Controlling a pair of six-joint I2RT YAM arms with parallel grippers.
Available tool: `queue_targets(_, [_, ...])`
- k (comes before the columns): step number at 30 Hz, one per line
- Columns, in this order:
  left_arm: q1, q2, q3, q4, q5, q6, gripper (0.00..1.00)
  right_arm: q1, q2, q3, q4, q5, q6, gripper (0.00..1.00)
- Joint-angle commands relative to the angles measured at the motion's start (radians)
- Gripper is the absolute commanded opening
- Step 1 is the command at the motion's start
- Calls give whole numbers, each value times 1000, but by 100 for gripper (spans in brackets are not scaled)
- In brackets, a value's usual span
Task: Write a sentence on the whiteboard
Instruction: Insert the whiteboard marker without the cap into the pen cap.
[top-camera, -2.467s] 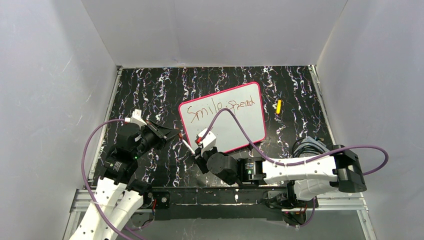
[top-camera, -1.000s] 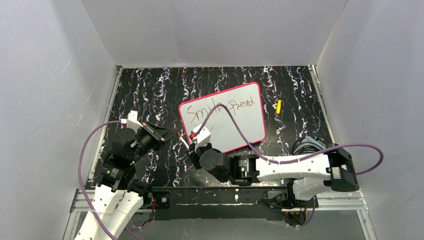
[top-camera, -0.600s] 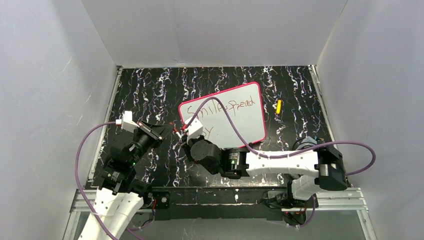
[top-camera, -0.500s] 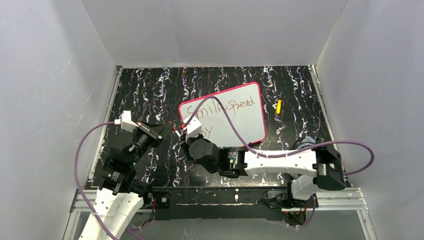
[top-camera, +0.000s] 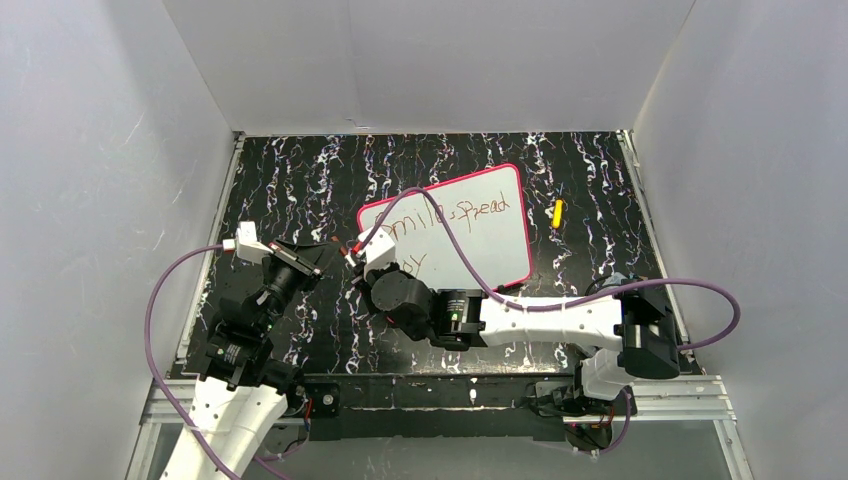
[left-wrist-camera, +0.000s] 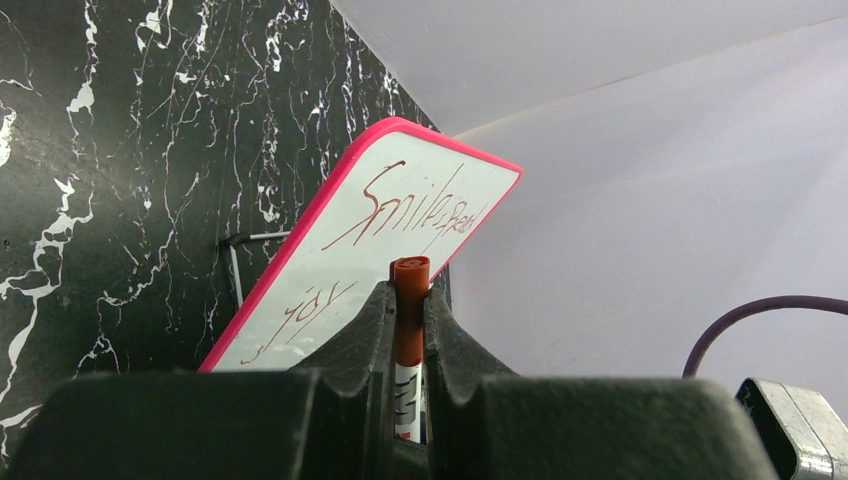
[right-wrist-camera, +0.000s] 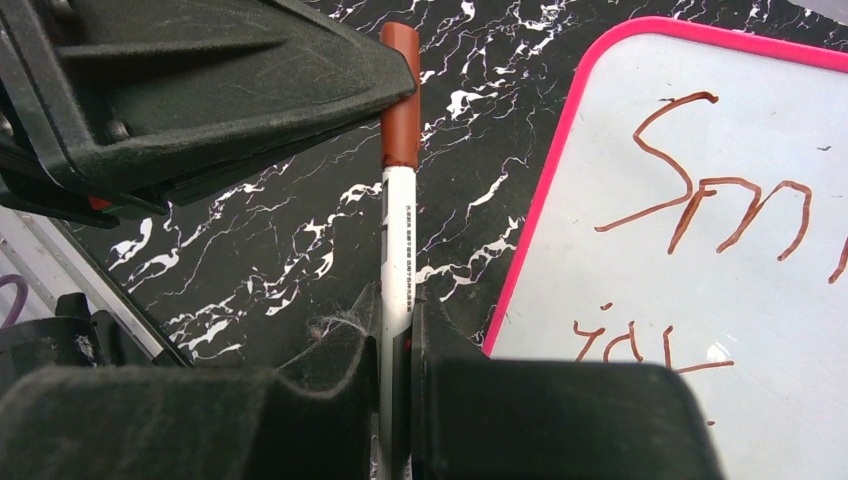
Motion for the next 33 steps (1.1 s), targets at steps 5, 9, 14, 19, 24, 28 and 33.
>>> queue_targets(5, [-29, -28, -18, -44, 213, 3, 0, -65, 23, 85, 189, 83, -28, 1])
queue_targets(9, [-28, -32, -22, -45, 220, 3, 0, -73, 25, 84, 202, 89, -33, 1])
queue_targets(14, [-28, -30, -16, -44, 228, 4, 0, -80, 31, 89, 205, 93, -36, 1])
queue_targets(19, [-29, -28, -12, -44, 235, 3, 0, -81, 33, 86, 207, 100, -36, 1])
queue_targets(24, [-29, -30, -10, -40, 242, 5, 0, -89, 40, 89, 207, 100, -32, 1])
queue_targets(28, [-29, -26, -11, -40, 253, 4, 0, -101, 42, 92, 205, 98, -25, 1])
queue_targets(33, [-30, -17, -12, -40, 260, 9, 0, -117, 44, 101, 217, 84, -30, 1])
